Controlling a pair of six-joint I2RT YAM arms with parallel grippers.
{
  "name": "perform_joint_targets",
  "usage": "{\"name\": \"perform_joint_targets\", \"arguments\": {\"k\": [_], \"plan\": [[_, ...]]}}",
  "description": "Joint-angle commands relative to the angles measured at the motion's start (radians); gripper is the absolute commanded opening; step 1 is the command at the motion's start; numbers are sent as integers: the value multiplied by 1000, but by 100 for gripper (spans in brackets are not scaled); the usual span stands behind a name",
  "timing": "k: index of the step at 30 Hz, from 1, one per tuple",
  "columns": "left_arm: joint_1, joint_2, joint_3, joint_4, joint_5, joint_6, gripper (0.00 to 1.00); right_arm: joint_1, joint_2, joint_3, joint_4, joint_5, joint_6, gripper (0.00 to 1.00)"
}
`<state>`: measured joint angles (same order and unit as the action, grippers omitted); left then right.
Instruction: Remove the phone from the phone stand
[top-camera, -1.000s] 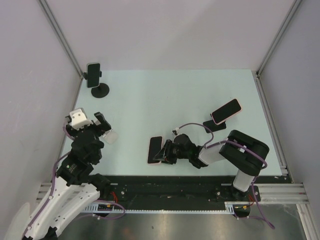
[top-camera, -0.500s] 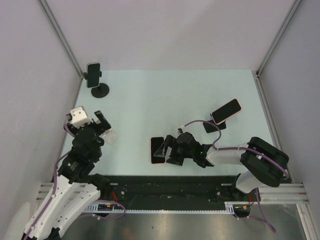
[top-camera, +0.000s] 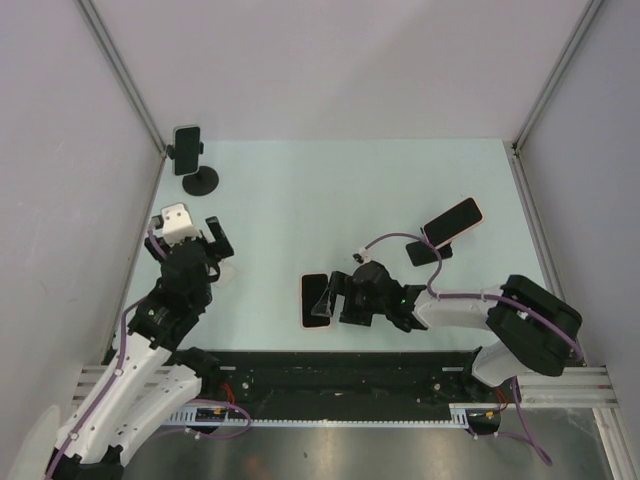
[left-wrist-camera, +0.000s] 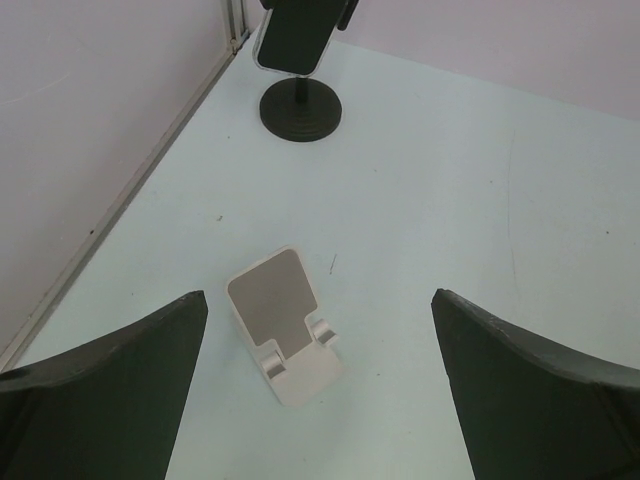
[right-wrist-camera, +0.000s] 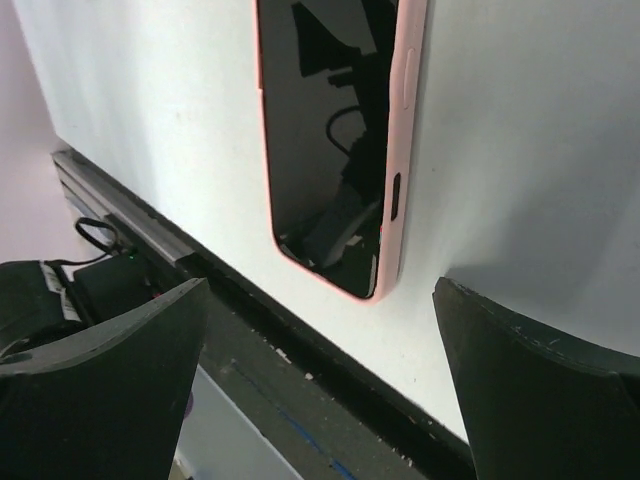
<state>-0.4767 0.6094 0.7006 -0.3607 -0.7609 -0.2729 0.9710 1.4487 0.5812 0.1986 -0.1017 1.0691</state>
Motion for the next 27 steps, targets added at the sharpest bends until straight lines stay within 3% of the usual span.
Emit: {"name": "perform_joint_targets", "arguments": {"k": [1,9,17,22,27], "plan": [[18,6,10,19,38,-26,100,0,113,92,41,-94,-66,100],[24,3,7,19,48,-26,100,15,173,154,45,-142,-100,100],[29,16,0,14,45,-40,100,18,102,152,-37,-72,-129,100],[33,81,5,-7,21,-78,100,17,-77,152,-172,100,-294,100],[95,187,25,-47,70,-167,100,17,-249,149,-304,366,-469,100]]}}
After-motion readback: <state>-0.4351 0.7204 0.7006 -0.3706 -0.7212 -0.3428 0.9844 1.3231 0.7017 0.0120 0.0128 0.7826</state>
